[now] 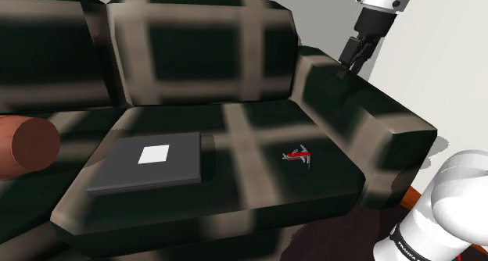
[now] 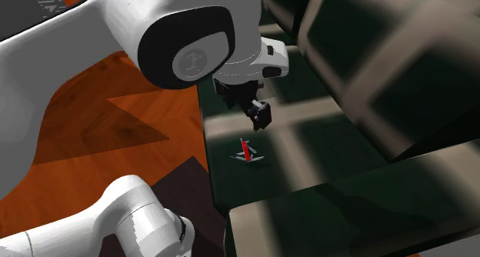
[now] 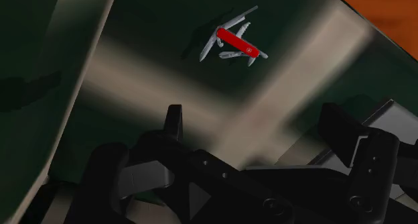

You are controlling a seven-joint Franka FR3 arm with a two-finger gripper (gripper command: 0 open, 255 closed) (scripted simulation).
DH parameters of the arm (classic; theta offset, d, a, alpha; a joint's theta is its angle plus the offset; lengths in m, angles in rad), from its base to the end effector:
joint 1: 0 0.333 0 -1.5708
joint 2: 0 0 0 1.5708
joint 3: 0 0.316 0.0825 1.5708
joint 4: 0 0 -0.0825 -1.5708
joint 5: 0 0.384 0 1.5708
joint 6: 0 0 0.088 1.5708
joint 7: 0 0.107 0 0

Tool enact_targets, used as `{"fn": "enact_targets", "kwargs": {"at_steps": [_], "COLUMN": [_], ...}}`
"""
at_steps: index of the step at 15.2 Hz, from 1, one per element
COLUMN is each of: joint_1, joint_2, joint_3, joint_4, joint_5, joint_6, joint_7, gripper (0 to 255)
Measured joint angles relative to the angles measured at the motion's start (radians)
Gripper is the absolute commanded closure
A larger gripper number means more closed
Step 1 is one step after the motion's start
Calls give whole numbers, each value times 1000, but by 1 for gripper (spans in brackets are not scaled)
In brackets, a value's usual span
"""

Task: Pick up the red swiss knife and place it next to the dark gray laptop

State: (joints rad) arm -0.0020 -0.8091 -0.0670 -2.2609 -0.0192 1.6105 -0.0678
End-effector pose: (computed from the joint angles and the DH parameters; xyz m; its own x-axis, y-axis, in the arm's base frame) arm 0.3027 -0.0318 0.6458 0.9873 0.0133 0.1584 0.0164 -0.9997 -0.0187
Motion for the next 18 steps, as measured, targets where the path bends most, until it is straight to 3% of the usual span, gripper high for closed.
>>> {"fn": "enact_targets", "kwargs": {"at_steps": [5, 18], "joint_1": [-22, -95], "joint_2": [-7, 120], "joint_3": [34, 173], "joint_4": [-102, -423], "joint_5": [13, 85], "joint_6": [74, 434], "joint_7": [87, 448], "gripper": [0, 0]}}
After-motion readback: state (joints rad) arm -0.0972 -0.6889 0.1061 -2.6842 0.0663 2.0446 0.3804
